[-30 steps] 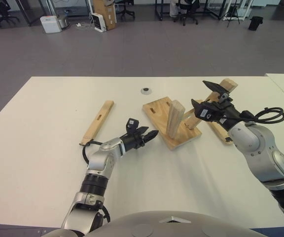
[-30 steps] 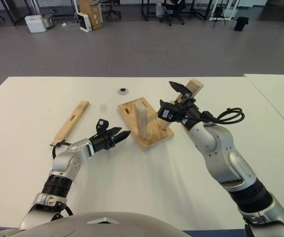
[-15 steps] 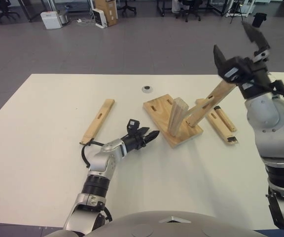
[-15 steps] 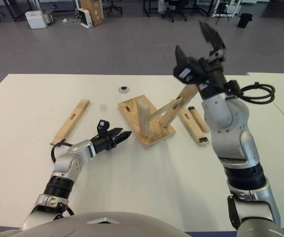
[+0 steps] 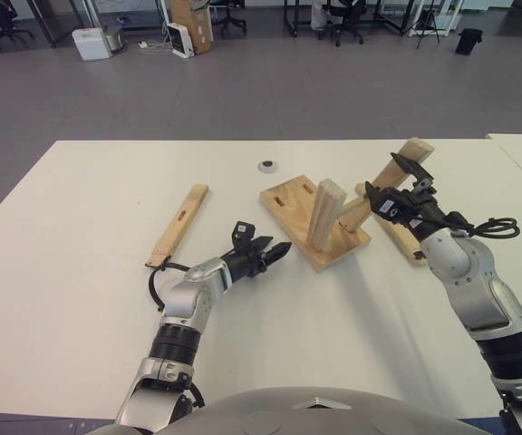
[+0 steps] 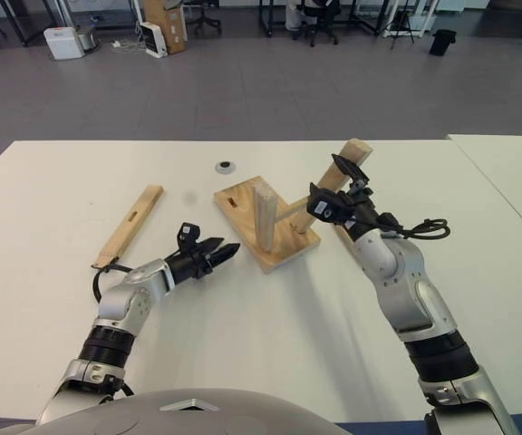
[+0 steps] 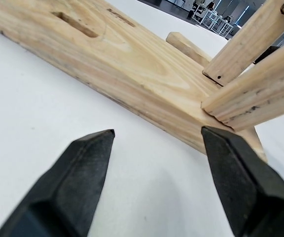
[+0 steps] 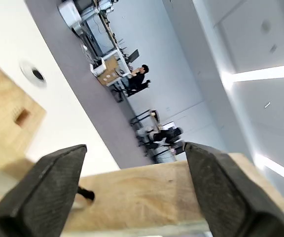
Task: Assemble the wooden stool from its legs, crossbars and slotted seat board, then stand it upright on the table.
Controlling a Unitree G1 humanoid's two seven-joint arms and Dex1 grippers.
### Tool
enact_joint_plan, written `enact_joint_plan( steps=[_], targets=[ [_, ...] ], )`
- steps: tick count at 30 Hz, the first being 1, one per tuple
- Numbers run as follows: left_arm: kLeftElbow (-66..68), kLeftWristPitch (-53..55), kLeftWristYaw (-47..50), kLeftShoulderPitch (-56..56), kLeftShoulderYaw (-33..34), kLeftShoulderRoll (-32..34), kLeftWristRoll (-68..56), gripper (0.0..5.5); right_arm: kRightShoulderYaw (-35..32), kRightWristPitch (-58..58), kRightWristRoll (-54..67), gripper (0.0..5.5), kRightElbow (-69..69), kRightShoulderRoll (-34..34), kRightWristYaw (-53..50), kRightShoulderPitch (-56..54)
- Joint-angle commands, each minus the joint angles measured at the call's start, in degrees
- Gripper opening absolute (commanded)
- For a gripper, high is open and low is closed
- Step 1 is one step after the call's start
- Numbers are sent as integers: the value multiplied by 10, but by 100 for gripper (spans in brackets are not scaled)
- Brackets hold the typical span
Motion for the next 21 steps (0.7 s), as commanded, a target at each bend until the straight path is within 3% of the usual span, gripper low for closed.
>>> enact_joint_plan(
  steps=[1,5,9,12,16,21],
  targets=[
    [-7,0,1,-21,12,10,-4,325,-154,119,274,370,-49,64,45,-161],
    [-55,-9,-28,-7,13,19,-20,325,-280,204,436,370,29,49,53,-240],
    [-191,2,-86,26,11,37,-90,325,-322,333,602,370,36,31,143,-197],
    [-251,9,-78,5,11,19,-135,325,-314,386,649,370,49,16,191,-157],
    [-227,23,-46,-31,-14,-9,-136,325,-257,358,592,370,50,-5,209,-140],
    [-213,15,-45,-39,-36,-18,-131,325,-272,322,583,370,78,-9,209,-159]
  ],
)
